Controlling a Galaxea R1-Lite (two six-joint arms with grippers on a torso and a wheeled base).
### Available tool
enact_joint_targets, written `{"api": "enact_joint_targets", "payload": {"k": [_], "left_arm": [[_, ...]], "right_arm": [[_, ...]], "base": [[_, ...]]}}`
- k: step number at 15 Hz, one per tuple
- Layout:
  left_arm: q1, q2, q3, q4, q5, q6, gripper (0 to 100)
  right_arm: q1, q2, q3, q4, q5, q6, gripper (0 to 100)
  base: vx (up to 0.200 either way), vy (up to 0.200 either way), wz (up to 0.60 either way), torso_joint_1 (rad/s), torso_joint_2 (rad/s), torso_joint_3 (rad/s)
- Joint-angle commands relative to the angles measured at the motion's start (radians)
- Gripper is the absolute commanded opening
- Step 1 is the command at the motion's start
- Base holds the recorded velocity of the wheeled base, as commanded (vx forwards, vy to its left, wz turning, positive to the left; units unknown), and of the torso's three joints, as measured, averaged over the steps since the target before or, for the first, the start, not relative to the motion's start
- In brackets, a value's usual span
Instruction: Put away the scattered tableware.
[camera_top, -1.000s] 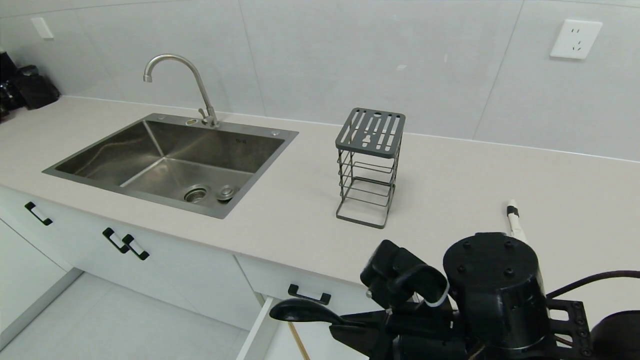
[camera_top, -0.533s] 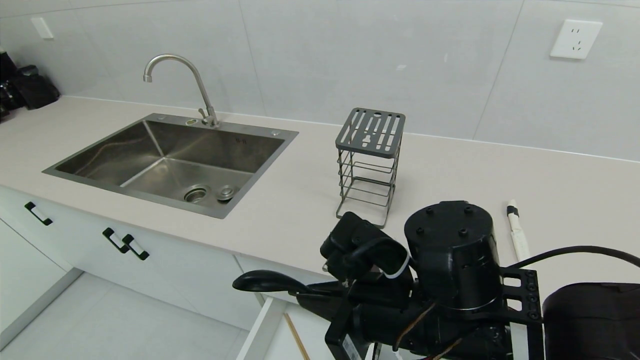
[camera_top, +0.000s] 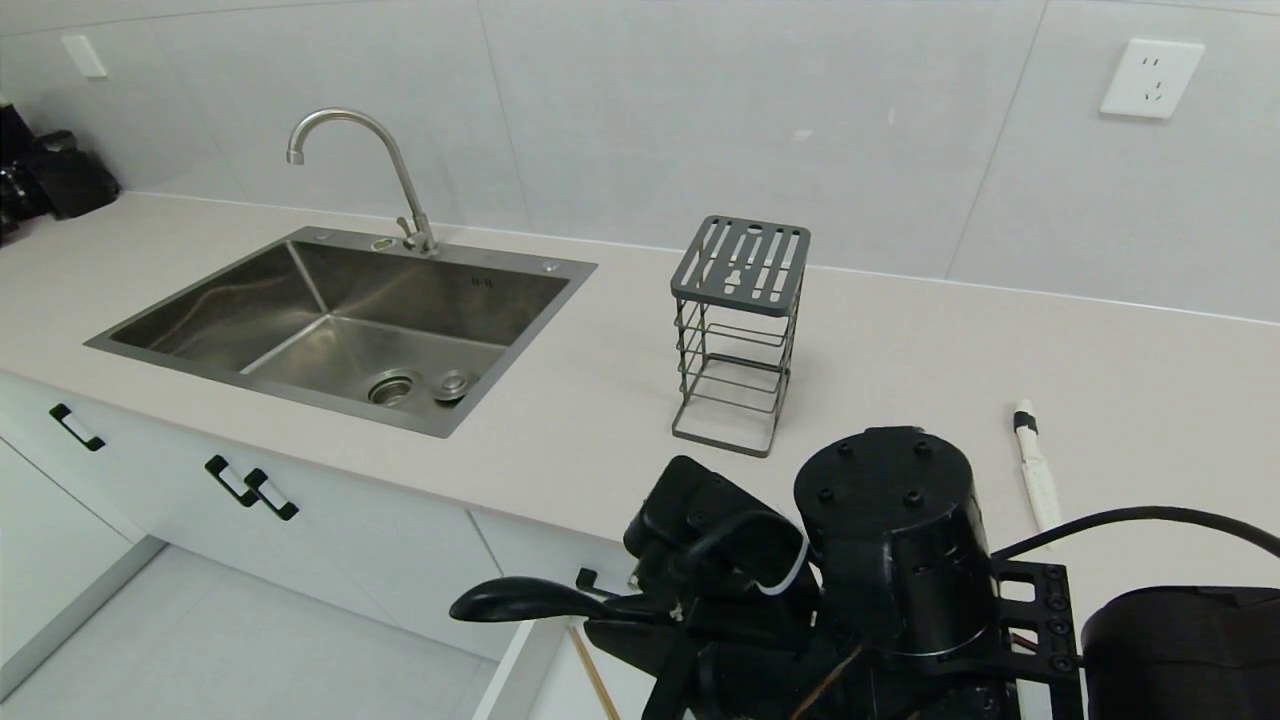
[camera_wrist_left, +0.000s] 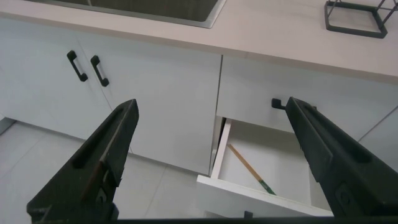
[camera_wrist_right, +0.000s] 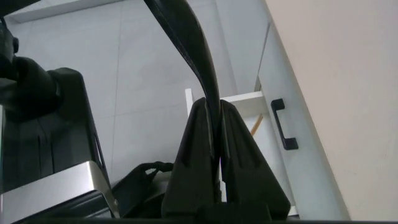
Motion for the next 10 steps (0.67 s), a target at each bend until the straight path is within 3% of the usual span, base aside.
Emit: {"api": "enact_joint_targets", "payload": {"k": [1,3,10], "left_arm": [[0.000,0.000,0.000,0.000,0.000,-0.001,100],[0.000,0.000,0.000,0.000,0.000,-0.001,100],[0.000,0.000,0.000,0.000,0.000,-0.001,100]], "right_arm": [[0.000,-0.001,0.000,0.000,0.000,-0.044,0],[0.000,-0.001,-0.002,0.000,0.002,-0.106,0],[0.000,0.001,0.000,0.009,0.003,-0.106,0]], "base": [[0.000,0.000,0.00,0.000,0.00,0.000],[0.000,0.000,0.00,-0.146,0.28,0.137],[0.000,0.000,0.00,-0.258,0.52,0.249]]}}
